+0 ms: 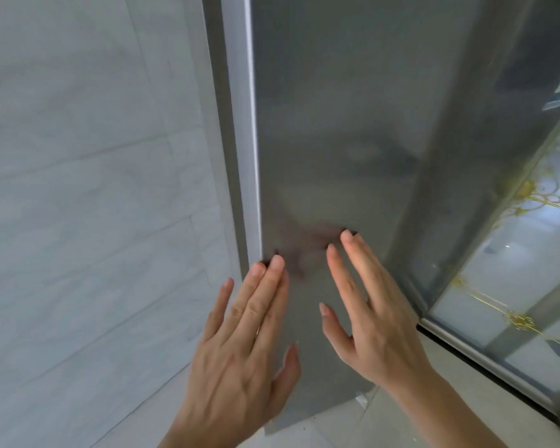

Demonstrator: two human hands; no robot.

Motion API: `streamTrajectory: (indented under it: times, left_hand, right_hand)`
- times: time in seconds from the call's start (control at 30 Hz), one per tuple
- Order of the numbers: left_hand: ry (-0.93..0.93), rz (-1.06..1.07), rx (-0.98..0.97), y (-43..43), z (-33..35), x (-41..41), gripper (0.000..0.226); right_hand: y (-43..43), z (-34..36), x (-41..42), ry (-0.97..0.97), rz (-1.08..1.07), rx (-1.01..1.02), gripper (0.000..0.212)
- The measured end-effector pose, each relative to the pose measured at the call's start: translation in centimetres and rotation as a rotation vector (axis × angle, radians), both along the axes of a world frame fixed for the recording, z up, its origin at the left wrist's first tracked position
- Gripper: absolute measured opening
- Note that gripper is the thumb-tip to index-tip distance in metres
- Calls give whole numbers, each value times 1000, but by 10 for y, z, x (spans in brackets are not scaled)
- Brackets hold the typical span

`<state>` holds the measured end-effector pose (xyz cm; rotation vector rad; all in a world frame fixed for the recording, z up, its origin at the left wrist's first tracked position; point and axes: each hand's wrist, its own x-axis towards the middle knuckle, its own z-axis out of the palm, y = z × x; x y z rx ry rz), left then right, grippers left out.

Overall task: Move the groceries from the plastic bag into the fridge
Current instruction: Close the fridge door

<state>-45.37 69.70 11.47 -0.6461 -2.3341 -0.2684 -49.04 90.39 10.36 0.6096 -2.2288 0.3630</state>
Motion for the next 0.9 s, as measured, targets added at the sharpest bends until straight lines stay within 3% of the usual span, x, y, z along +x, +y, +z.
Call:
streamTrajectory:
  times: [0.33, 0.57, 0.9]
  left_hand:
    - [-134, 147, -41, -4, -2, -58, 85]
    - [-108, 203, -88, 0, -8, -67, 85]
    - [-86, 205, 40, 21, -1, -53, 79]
  right_hand:
    - [-20, -9, -66, -44, 11, 4, 70]
    - [-20, -22, -78, -31, -3, 38, 79]
    - [1, 12, -55, -150, 8, 169, 73]
